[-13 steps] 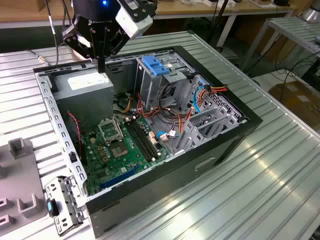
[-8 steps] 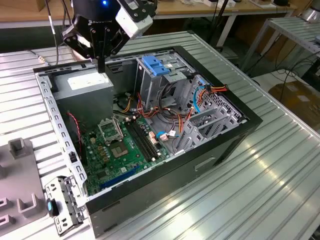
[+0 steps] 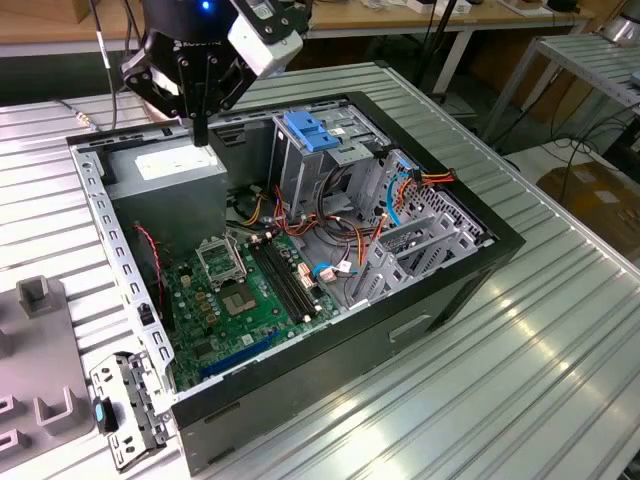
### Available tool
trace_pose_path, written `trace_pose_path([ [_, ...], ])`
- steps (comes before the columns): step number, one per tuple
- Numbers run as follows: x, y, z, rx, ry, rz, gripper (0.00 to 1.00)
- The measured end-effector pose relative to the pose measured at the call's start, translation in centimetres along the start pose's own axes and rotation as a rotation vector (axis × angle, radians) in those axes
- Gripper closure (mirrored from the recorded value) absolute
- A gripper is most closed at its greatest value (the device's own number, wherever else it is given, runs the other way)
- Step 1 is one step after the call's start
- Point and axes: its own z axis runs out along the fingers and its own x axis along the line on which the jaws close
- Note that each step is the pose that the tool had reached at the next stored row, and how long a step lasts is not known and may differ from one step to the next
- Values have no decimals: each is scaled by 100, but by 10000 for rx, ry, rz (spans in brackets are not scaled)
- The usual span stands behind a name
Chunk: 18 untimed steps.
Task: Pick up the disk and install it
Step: 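Reach for the disk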
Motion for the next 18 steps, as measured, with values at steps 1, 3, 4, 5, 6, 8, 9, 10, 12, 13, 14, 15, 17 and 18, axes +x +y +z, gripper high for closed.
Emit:
trace_pose_path([
  [1,3,0,0,-1,0,0,89],
  [3,18,-2,0,0,0,0,89],
  [4,25,-2,0,0,0,0,89],
  [5,29,-2,0,0,0,0,89],
  [6,47,-4,0,-1,0,0,89],
  [8,70,-3,0,0,0,0,89],
  [9,80,-3,0,0,-1,0,89],
  [10,87,-2,-1,0,0,0,89],
  [12,104,0,0,-2,-1,1,89],
  [13,117,-1,-1,-2,0,0,89],
  [14,139,-3,-1,-3,0,0,89],
  [15,155,-3,-1,-3,0,1,89],
  [17,186,-5,-2,-3,0,0,89],
  [18,202,-5,-2,-3,0,-1,89],
])
